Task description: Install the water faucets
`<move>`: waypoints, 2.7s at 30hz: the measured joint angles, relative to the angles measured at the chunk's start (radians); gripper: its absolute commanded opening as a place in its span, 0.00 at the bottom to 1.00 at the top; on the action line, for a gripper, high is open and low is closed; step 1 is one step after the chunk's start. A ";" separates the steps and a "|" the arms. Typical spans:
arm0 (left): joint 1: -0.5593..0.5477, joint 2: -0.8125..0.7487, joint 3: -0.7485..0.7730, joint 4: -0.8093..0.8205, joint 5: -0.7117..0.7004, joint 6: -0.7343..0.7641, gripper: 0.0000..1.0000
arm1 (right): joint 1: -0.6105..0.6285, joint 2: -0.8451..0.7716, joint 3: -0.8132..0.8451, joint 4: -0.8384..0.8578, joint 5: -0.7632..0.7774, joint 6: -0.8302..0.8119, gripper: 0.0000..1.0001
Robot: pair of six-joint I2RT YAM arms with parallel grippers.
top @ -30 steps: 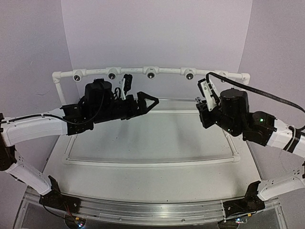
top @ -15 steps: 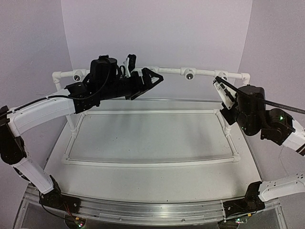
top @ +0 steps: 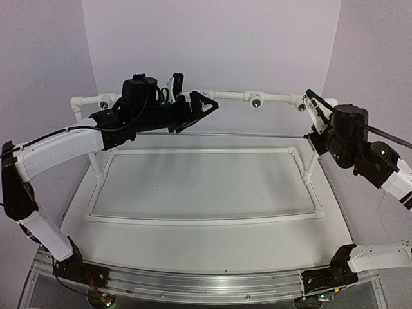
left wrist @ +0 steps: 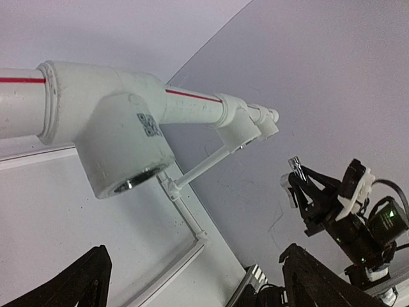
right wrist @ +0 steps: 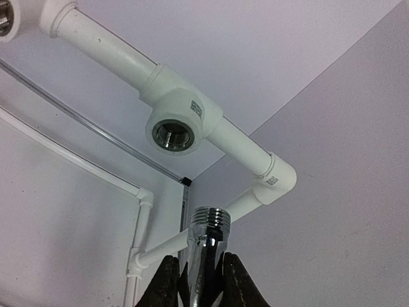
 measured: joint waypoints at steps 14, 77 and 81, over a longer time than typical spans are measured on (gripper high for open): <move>0.003 -0.007 0.467 -0.507 -0.001 0.422 0.99 | -0.429 0.153 0.000 -0.083 -0.490 0.431 0.00; -0.080 -0.029 0.442 -0.674 0.121 0.504 0.93 | -0.686 0.188 -0.037 -0.072 -1.202 0.687 0.00; -0.143 -0.041 0.209 -0.545 0.114 0.530 0.99 | -0.686 0.098 -0.041 -0.083 -1.223 0.685 0.00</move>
